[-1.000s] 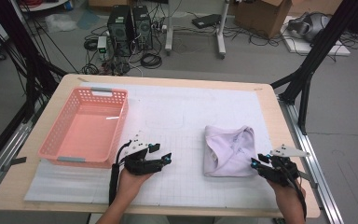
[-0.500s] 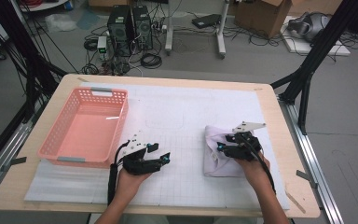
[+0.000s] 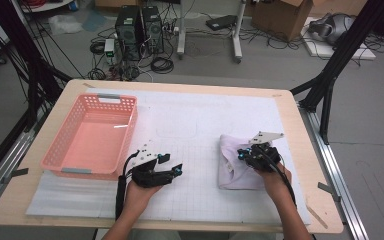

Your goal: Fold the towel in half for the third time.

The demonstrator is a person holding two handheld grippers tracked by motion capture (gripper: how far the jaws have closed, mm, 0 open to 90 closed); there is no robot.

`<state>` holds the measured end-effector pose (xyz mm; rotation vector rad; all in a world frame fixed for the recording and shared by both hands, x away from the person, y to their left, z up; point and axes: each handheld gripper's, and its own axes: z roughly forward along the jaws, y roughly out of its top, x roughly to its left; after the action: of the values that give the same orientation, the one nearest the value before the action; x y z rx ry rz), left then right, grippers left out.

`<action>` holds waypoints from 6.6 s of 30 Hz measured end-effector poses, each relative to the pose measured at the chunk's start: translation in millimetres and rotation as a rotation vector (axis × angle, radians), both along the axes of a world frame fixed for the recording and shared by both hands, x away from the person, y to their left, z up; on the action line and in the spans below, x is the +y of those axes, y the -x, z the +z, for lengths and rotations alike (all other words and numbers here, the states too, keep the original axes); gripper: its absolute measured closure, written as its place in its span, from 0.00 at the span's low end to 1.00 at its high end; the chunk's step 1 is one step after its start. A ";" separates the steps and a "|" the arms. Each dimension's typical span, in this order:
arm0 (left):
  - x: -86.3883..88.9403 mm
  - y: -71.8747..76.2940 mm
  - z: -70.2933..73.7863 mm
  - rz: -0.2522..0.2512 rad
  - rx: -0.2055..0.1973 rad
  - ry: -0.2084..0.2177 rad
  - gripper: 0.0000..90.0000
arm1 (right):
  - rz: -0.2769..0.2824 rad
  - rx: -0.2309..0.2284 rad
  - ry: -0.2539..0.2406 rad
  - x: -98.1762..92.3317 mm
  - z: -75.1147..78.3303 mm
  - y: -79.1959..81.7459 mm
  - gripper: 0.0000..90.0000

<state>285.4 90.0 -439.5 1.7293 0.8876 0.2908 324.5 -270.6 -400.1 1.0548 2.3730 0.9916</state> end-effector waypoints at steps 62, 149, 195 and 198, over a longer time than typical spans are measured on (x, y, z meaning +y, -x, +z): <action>1.4 -0.8 -0.2 0.005 -0.005 -0.007 0.41 | -0.098 -0.028 -0.090 -93.7 3.0 68.2 0.80; 0.1 -0.3 -1.7 -0.006 -0.004 -0.017 0.41 | -0.130 -0.057 -0.018 -42.4 -1.9 -34.7 0.82; 10.0 -2.8 4.0 -0.043 -0.079 0.020 0.25 | -0.192 -0.196 -0.148 -109.9 -17.1 86.3 0.37; 10.0 -2.6 4.8 -0.048 -0.110 -0.002 0.25 | -0.202 -0.196 -0.149 -112.7 -16.3 85.5 0.27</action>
<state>287.9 100.0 -434.7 1.7167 0.7657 0.3514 239.0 -383.3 -416.4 1.1663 2.0183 1.1531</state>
